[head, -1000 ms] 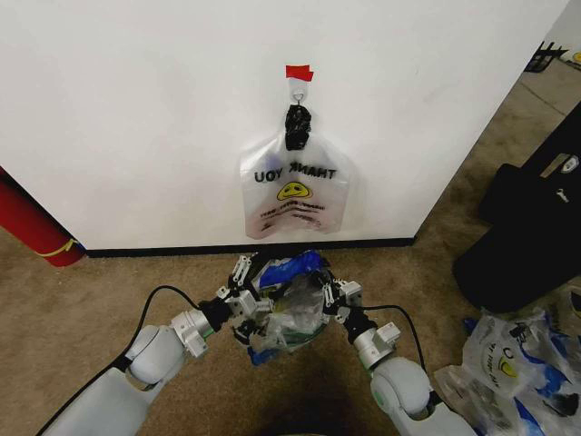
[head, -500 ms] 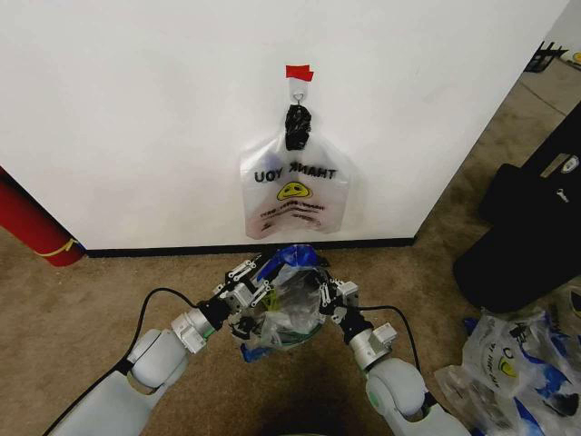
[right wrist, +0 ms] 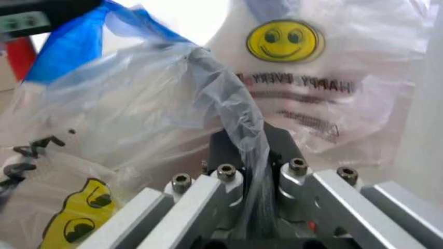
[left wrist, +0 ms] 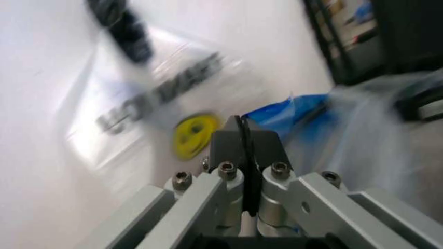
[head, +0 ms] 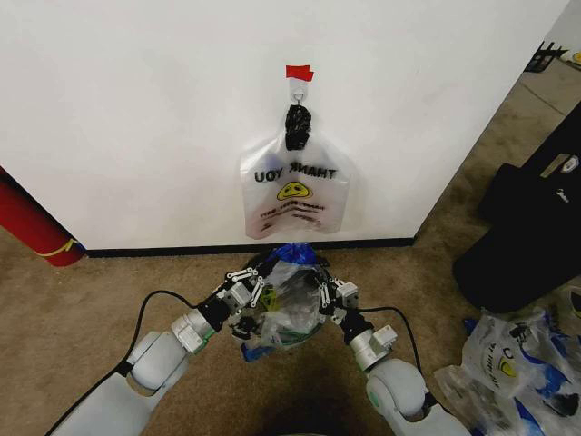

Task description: Pick up the garbage bag from the wall and place it over the trash bin.

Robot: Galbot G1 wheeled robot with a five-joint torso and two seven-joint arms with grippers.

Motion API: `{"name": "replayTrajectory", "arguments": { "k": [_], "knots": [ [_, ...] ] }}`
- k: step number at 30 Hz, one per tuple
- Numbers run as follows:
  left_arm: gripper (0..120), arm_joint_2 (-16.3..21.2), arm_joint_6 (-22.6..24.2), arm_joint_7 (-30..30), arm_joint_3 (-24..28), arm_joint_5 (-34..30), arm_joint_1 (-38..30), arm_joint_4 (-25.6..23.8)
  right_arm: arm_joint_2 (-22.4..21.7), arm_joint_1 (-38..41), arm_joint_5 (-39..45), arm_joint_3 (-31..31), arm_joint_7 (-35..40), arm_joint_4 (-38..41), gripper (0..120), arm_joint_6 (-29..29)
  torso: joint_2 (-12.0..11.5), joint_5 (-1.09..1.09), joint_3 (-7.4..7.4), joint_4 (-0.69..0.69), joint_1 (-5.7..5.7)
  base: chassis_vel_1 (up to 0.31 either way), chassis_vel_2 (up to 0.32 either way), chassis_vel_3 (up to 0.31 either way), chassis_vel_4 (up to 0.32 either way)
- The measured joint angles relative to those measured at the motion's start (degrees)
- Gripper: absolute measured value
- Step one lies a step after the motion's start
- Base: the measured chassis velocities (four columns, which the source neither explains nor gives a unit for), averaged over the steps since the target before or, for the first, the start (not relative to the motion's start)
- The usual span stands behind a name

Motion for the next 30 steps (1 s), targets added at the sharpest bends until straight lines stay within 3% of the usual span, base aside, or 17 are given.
{"name": "replayTrajectory", "arguments": {
  "k": [9,21,30],
  "knots": [
    [0,1.2,3.6,-2.9,-1.3,2.1,-1.1,3.2,-0.9,0.1,3.3,4.8,-9.3,-2.9,1,4.3,0.0,0.00,0.00,0.00,0.00,0.000,0.000,0.000,0.000],
    [0,0.8,-5.7,11.2,-0.1,1.9,-7.7,12.0,-1.4,1.0,28.7,6.7,-24.0,-7.4,1,4.5,0.0,0.00,0.00,-0.01,0.00,0.000,0.000,0.000,0.000],
    [0,-0.3,-10.2,15.7,1.2,-1.7,-11.2,16.4,-1.0,1.3,37.8,4.9,-26.6,-9.3,1,2.9,0.0,0.00,0.00,-0.02,0.00,0.000,0.000,0.000,0.000]
  ]
}}
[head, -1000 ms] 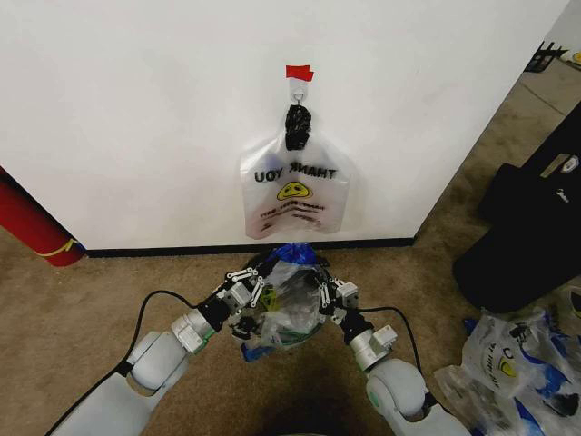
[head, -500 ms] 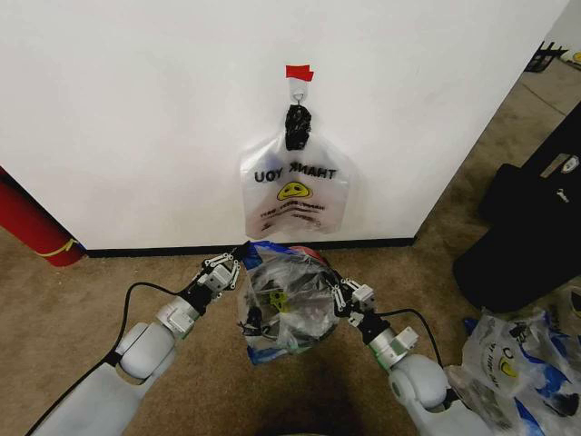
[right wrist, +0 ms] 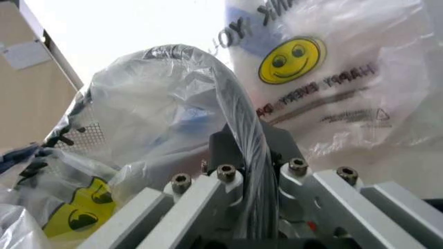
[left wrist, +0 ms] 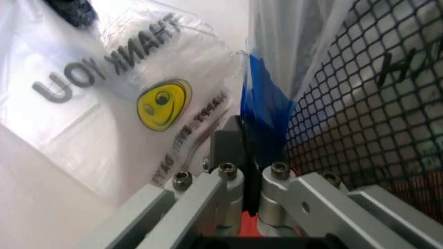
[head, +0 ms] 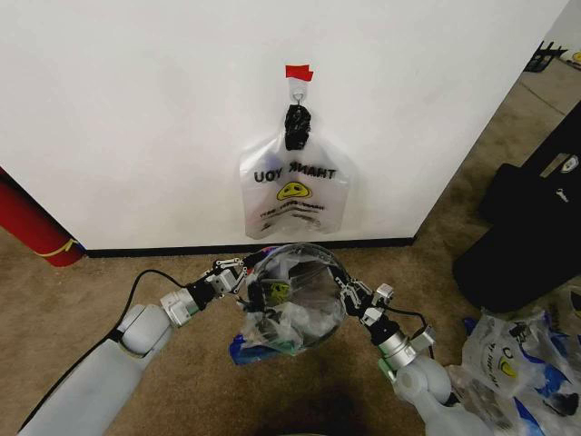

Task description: Pick up the garbage bag from the wall and place it over the trash bin.

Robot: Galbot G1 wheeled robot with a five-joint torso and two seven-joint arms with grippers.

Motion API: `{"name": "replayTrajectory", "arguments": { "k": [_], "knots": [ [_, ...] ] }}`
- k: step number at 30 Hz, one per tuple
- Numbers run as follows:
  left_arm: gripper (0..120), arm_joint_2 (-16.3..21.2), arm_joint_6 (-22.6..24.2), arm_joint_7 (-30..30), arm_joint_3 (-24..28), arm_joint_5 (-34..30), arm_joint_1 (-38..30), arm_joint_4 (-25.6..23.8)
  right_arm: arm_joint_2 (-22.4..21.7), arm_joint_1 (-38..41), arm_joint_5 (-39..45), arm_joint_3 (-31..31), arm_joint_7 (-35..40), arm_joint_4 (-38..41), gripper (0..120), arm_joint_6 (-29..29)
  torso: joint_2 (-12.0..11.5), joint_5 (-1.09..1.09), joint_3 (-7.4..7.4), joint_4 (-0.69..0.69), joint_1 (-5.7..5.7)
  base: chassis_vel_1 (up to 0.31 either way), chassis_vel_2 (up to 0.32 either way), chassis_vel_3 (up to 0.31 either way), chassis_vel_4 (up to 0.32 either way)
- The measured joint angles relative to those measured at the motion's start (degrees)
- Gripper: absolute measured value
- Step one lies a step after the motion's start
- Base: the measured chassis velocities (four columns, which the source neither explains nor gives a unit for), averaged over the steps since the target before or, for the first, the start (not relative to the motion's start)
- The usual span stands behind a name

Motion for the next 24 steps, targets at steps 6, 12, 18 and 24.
{"name": "replayTrajectory", "arguments": {
  "k": [6,12,18,24],
  "knots": [
    [10,-0.3,-0.1,-3.5,-0.6,-3.6,1.2,0.6,0.7,-0.1,-0.5,-0.5,0.9,-0.7,1,0.6,0.0,0.00,0.00,0.02,0.00,0.000,0.000,0.000,0.000],
    [34,0.0,9.8,-19.7,-3.7,-5.7,5.6,-4.1,1.9,0.5,-1.6,-0.1,8.7,-2.0,1,2.3,0.0,0.01,0.00,0.03,0.00,0.000,0.000,0.000,0.000],
    [57,0.6,15.8,-23.8,-3.7,-14.3,9.6,-13.7,2.7,0.1,-2.1,0.5,14.3,-2.1,1,3.0,0.0,0.00,0.00,0.01,0.00,0.000,0.000,0.000,0.000],
    [78,2.0,7.6,-3.6,-5.0,-16.2,13.6,-18.3,3.0,0.0,-4.4,0.6,18.8,-1.4,1,3.7,0.0,0.01,-0.01,0.02,0.00,0.000,0.000,0.000,0.000]
  ]
}}
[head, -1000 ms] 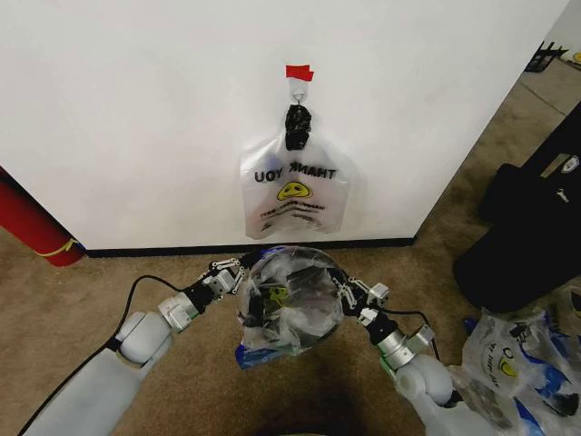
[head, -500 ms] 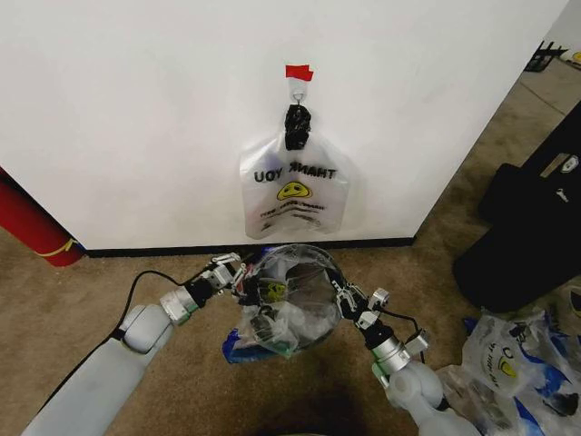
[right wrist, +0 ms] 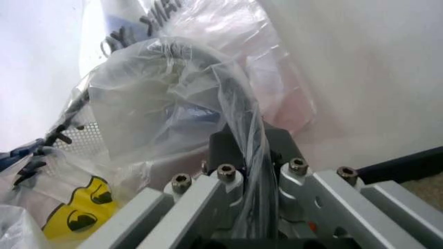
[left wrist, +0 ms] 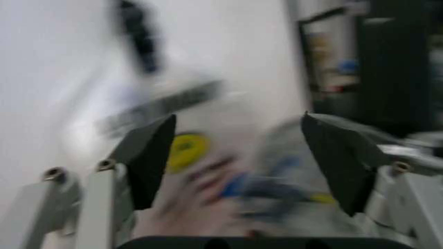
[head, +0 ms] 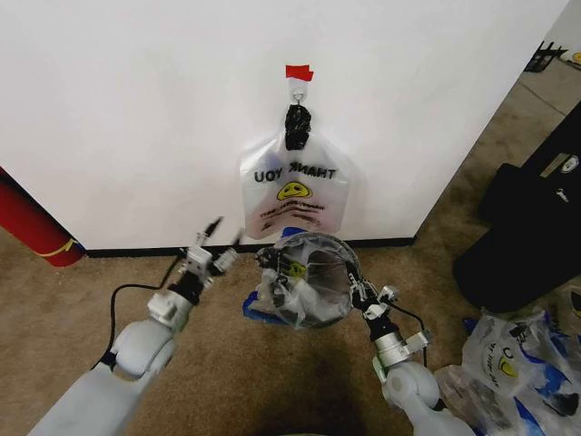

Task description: Pick up the garbage bag from the wall and place it over the trash bin.

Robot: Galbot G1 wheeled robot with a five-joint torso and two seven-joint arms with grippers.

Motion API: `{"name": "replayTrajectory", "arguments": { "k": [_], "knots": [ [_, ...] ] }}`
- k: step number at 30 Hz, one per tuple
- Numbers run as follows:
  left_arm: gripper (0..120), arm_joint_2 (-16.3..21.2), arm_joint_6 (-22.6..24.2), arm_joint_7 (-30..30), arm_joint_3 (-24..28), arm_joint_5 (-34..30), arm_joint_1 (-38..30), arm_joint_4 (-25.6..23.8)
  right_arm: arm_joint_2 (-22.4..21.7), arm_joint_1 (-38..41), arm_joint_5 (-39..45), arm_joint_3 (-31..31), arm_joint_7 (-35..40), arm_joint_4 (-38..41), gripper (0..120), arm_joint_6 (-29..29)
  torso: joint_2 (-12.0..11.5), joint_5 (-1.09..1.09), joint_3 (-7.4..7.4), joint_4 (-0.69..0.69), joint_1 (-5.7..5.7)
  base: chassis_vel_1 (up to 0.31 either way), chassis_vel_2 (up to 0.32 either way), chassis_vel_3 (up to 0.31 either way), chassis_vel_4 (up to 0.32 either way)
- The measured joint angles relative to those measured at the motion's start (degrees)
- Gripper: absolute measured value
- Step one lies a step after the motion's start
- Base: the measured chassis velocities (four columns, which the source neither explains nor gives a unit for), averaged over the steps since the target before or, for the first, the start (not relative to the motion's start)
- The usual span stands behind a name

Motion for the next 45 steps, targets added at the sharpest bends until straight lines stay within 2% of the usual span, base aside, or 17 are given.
{"name": "replayTrajectory", "arguments": {
  "k": [2,5,9,13,14,20,34,40,45],
  "knots": [
    [88,0.2,-0.7,3.9,0.0,1.4,0.7,0.4,0.0,-0.3,-0.8,0.3,0.4,0.3,1,0.4,0.0,0.00,0.00,-0.01,0.00,0.000,0.000,0.000,0.000],
    [94,0.1,-0.3,4.5,0.3,2.6,1.2,0.9,0.0,-0.7,-1.3,0.5,0.5,0.7,1,0.8,0.0,-0.01,0.00,-0.01,0.00,0.000,0.000,0.000,0.000],
    [92,-0.4,1.4,3.4,1.3,4.7,1.8,1.2,-0.1,-1.3,-1.6,0.9,0.5,1.4,1,1.2,0.0,-0.01,0.00,-0.01,0.00,0.000,0.000,0.000,0.000],
    [80,-1.1,2.6,0.5,2.0,7.9,1.7,1.9,-0.2,-1.6,-1.6,1.2,0.8,2.3,1,1.4,0.0,-0.01,0.00,-0.01,0.00,0.000,0.000,0.000,0.000],
    [73,-1.2,2.8,-0.4,2.0,8.4,1.7,2.0,-0.2,-1.7,-1.6,1.2,0.8,2.5,1,1.4,0.0,-0.01,0.00,-0.01,0.00,0.000,0.000,0.000,0.000],
    [52,-1.3,3.7,-4.2,2.2,9.2,1.5,2.0,-0.5,-1.8,-1.7,1.1,0.9,3.0,1,1.4,0.0,-0.01,0.00,-0.01,0.00,0.000,0.000,0.000,0.000],
    [2,-1.8,4.1,-3.9,2.3,10.0,1.1,2.0,-0.2,-1.5,-2.0,0.5,0.9,3.0,1,1.2,0.0,-0.01,0.01,-0.01,0.00,0.000,0.000,0.000,0.000],
    [0,-2.0,9.0,-8.8,2.1,12.0,1.6,2.5,-0.3,-1.7,-1.4,0.6,1.1,3.2,1,1.2,0.0,0.00,0.01,0.00,0.00,0.000,0.000,0.000,0.000],
    [0,-2.1,10.2,-8.3,2.2,11.7,1.6,4.5,-0.4,-2.2,2.1,0.1,1.3,4.5,1,0.4,0.0,-0.01,0.01,0.00,0.00,0.000,0.000,0.000,0.000]
  ]
}}
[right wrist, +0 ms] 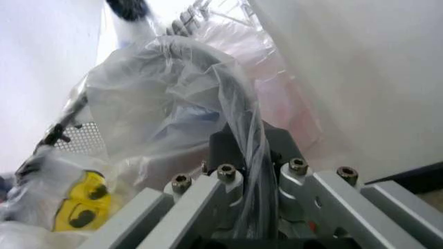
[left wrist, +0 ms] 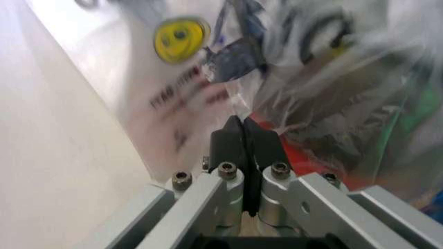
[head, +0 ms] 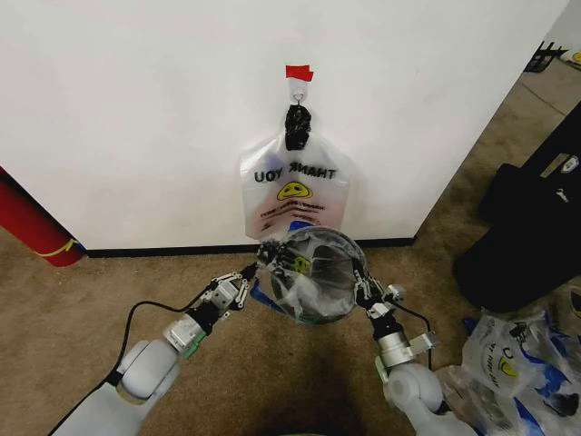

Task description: Pick up the garbage bag from the wall and place it over the trash bin.

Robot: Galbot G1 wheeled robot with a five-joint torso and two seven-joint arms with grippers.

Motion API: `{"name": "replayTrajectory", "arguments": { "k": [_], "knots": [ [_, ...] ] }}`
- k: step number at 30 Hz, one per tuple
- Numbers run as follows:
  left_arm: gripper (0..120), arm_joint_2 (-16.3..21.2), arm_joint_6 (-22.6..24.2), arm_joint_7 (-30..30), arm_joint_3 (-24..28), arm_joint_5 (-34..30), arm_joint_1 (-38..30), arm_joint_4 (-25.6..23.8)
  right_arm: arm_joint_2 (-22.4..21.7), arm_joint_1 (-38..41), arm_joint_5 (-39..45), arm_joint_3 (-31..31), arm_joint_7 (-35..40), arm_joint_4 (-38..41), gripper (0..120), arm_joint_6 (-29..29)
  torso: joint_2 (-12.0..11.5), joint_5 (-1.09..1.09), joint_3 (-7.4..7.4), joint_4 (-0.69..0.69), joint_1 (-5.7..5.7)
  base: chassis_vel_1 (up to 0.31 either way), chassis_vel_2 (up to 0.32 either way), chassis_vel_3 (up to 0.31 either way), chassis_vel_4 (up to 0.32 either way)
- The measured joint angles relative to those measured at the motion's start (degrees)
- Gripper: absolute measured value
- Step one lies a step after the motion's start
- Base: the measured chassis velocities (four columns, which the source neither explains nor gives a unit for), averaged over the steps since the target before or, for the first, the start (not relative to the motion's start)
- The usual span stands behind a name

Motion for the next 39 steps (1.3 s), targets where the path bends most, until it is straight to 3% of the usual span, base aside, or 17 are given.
{"name": "replayTrajectory", "arguments": {
  "k": [11,17,23,26,28,30,34,39],
  "knots": [
    [0,-0.9,-4.1,0.3,0.1,1.0,-1.6,3.0,0.5,-1.3,6.1,-2.2,3.0,3.1,1,-2.9,0.0,0.00,0.00,-0.01,0.00,0.000,0.000,0.000,0.000],
    [19,0.0,-5.6,2.4,-1.6,0.5,-0.6,2.8,2.7,-0.2,6.0,-2.8,5.9,1.6,1,-2.4,0.0,0.01,0.00,-0.01,0.00,0.000,0.000,0.000,0.000],
    [39,0.2,-2.9,0.7,-4.6,2.2,-0.1,4.8,4.8,1.2,5.7,-3.3,10.5,0.0,1,-2.1,0.0,0.00,0.00,0.00,0.00,0.000,0.000,0.000,0.000],
    [53,-0.1,1.8,-8.0,-4.4,-3.5,2.0,-0.7,5.5,1.7,4.1,-3.9,12.0,-1.0,1,-1.7,0.0,0.02,0.00,0.00,0.00,0.000,0.000,0.000,0.000],
    [61,-0.4,5.1,-13.8,-2.7,-9.1,3.6,-6.9,5.7,1.9,2.5,-4.4,12.3,-1.6,1,-1.5,0.0,-0.01,0.00,0.00,0.00,0.000,0.000,0.000,0.000],
    [65,-0.5,6.2,-15.3,-1.9,-12.0,4.0,-9.7,5.7,2.1,1.7,-4.7,12.5,-1.8,1,-1.4,0.0,0.01,0.00,0.00,0.00,0.000,0.000,0.000,0.000],
    [82,-0.6,11.1,-16.6,2.7,-23.8,3.0,-18.8,5.9,2.8,-3.8,-5.5,12.3,-2.9,1,-0.3,0.0,0.01,0.00,0.01,0.00,0.000,0.000,0.000,0.000],
    [68,1.6,18.8,-18.0,9.2,-34.2,-1.5,-22.3,6.4,3.5,-7.3,-6.6,11.9,-3.9,1,0.9,0.0,0.00,0.00,-0.02,0.00,0.000,0.000,0.000,0.000]
  ]
}}
